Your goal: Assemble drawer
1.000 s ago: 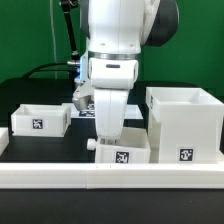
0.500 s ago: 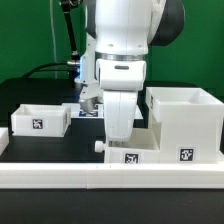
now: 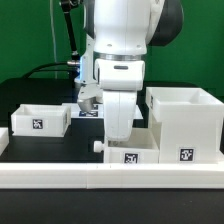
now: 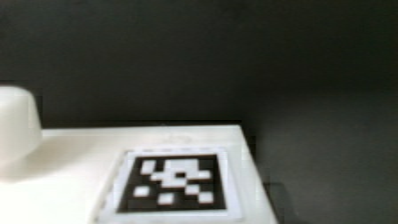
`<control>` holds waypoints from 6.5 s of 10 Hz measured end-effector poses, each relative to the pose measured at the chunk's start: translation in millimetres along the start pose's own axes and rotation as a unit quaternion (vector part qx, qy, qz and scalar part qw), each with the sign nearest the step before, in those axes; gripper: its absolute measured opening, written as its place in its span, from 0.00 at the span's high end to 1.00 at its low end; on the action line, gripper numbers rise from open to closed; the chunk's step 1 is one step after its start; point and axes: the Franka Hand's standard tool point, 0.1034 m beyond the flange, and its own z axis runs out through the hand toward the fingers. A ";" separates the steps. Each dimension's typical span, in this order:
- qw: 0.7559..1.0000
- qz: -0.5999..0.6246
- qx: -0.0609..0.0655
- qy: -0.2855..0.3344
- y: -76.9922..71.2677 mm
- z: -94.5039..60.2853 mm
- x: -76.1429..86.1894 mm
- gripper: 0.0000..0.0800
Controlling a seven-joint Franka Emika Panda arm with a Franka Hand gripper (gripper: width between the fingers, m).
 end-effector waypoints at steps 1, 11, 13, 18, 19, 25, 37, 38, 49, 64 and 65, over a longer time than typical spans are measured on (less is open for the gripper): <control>1.000 0.001 0.000 0.000 0.1 0.1 -0.7 0.95; 1.000 -0.017 -0.024 0.000 0.4 1.6 1.4 0.95; 0.999 -0.013 -0.031 0.001 1.0 1.9 1.0 0.95; 0.999 -0.013 -0.030 0.001 1.1 2.4 2.1 0.95; 0.999 -0.013 -0.030 0.001 2.6 2.6 0.2 0.95; 0.999 -0.014 -0.029 -0.002 2.3 2.6 2.4 0.95; 1.000 -0.024 -0.017 -0.005 0.1 3.3 1.7 0.95; 0.999 -0.038 -0.018 -0.009 0.2 3.2 2.0 0.95; 1.000 0.003 -0.016 -0.009 -1.4 4.3 12.5 0.95; 0.999 0.015 -0.027 -0.021 28.1 -45.6 -25.7 0.19; 0.999 0.015 -0.027 -0.021 27.9 -45.2 -25.9 0.19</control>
Offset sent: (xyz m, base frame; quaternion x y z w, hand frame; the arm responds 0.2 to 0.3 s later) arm 0.0000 0.0000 0.0000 0.0000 0.0000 0.0000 1.0000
